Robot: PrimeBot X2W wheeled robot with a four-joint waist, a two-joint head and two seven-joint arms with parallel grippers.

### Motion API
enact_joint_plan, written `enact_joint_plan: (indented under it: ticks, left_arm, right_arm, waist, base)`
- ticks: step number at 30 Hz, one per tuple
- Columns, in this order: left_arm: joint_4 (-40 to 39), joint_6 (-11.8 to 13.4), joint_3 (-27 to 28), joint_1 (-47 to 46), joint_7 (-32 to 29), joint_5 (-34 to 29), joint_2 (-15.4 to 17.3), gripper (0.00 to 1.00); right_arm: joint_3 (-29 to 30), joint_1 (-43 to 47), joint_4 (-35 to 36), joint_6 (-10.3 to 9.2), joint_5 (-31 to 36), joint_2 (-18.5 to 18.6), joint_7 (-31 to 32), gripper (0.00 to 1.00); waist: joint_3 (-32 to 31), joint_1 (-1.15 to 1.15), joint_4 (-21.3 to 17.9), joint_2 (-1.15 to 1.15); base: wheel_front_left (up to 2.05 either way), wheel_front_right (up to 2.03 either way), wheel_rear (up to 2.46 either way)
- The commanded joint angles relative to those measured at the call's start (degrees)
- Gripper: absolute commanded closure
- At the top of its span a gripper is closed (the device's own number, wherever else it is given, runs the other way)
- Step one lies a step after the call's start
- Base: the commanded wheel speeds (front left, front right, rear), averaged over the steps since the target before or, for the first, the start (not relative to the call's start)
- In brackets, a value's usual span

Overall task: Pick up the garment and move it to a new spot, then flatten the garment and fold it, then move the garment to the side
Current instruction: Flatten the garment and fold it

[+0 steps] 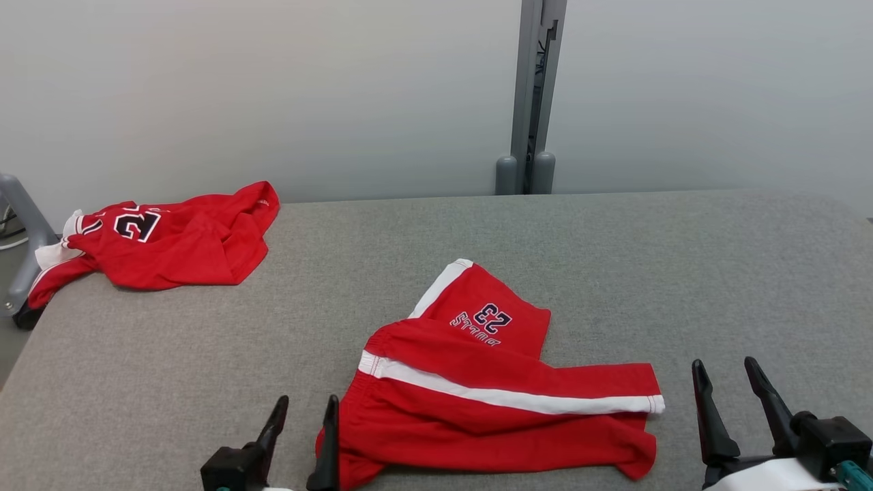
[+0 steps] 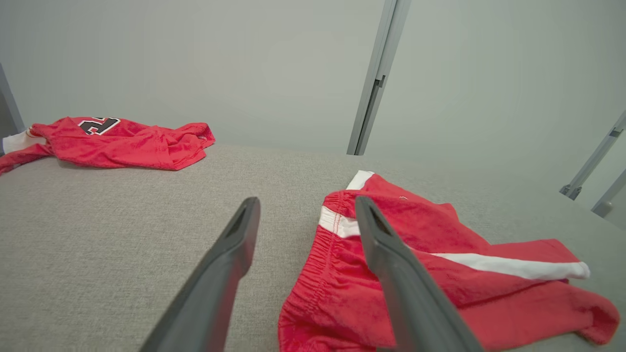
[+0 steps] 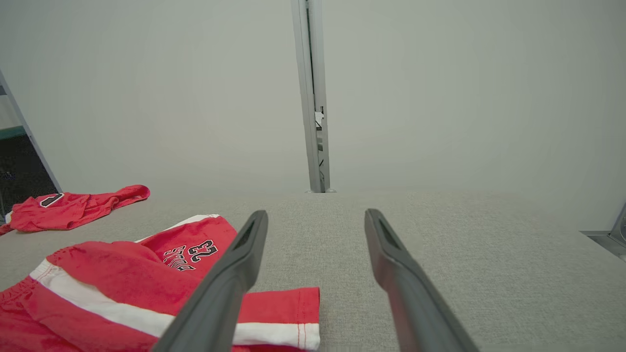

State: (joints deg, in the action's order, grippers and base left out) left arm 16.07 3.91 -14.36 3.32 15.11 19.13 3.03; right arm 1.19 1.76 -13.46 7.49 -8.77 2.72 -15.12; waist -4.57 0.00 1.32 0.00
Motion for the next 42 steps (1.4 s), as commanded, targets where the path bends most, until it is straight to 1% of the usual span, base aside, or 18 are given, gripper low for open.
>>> enact_joint_plan:
  ticks: [1, 5, 11, 15, 21, 26, 29, 36, 37, 40, 41, 42]
  left_arm:
    - [0.6, -0.5, -0.4, -1.1, -0.6, -0.7, 0.4, 0.0]
    - [2.3, -1.8, -1.9, -4.3, -4.8, -0.9, 1.2, 0.0]
    - [5.3, -4.0, -4.3, -10.7, -13.6, -0.8, 2.2, 0.0]
    - [9.2, -5.5, -5.5, -14.8, -18.2, -0.3, 2.2, 0.0]
    - [16.6, -6.8, -5.9, -20.0, -23.8, 1.5, 1.8, 0.0]
    - [22.4, -7.3, -4.5, -23.7, -26.4, 4.3, 1.5, 0.0]
    - [25.4, -6.5, -4.1, -25.4, -26.9, 4.4, 2.0, 0.0]
    - [29.7, -7.7, -4.2, -27.0, -26.7, 5.8, 1.7, 0.0]
    - [29.8, -8.0, -4.3, -27.0, -26.5, 6.2, 1.6, 0.05]
    - [30.5, -8.4, -4.6, -27.3, -26.0, 6.8, 1.3, 0.49]
    - [30.5, -8.4, -4.6, -27.3, -26.0, 6.8, 1.3, 0.49]
    - [30.6, -8.6, -4.8, -27.4, -25.8, 6.9, 1.2, 0.54]
  right_arm:
    - [0.1, 0.1, -0.6, 0.01, -0.5, 0.3, -0.1, 0.0]
    - [-0.7, -0.4, -2.5, 0.01, -0.7, 0.3, 0.3, 0.0]
    - [-2.0, -1.0, -3.5, 0.01, 0.2, 0.3, 1.1, 0.0]
    - [-2.8, -1.4, -3.8, 0.01, 1.0, 0.4, 1.4, 0.0]
    - [-3.8, -2.0, -3.9, 0.01, 1.5, 0.4, 1.6, 0.0]
    - [-4.1, -2.2, -4.0, 0.01, 1.8, 0.4, 1.6, 0.0]
    - [-4.3, -2.3, -4.1, 0.01, 1.9, 0.4, 1.4, 0.0]
    - [-4.0, -2.2, -4.3, 0.01, 2.2, 0.4, 1.0, 0.0]
    - [-3.9, -2.1, -4.3, 0.01, 2.4, 0.4, 1.0, 0.0]
    - [-3.6, -1.9, -4.1, 0.01, 2.7, 0.4, 0.9, 0.0]
    - [-3.6, -1.9, -4.1, 0.01, 2.7, 0.4, 0.9, 0.0]
    - [-3.6, -2.0, -4.1, 0.01, 2.8, 0.4, 0.8, 0.0]
  waist:
    - [0.1, 0.0, 0.0, 0.0]
    - [0.3, 0.0, 0.1, 0.0]
    - [0.8, 0.0, -0.4, 0.0]
    - [1.3, 0.0, -1.5, 0.0]
    - [2.2, 0.0, -4.0, 0.0]
    - [3.0, 0.0, -5.9, 0.0]
    - [3.3, 0.0, -6.9, 0.0]
    - [3.5, 0.0, -7.9, 0.0]
    - [3.5, 0.0, -7.9, 0.0]
    - [3.4, 0.0, -7.8, 0.0]
    - [3.4, 0.0, -7.8, 0.0]
    - [3.3, 0.0, -7.8, 0.0]
  base:
    - [0.0, 0.0, 0.0]
    - [0.0, 0.0, 0.0]
    - [0.0, 0.0, 0.0]
    - [0.0, 0.0, 0.0]
    - [0.0, 0.0, 0.0]
    - [0.0, 0.0, 0.0]
    - [0.0, 0.0, 0.0]
    - [0.0, 0.0, 0.0]
    - [0.0, 0.0, 0.0]
    - [0.0, 0.0, 0.0]
    - [0.0, 0.0, 0.0]
    - [0.0, 0.0, 0.0]
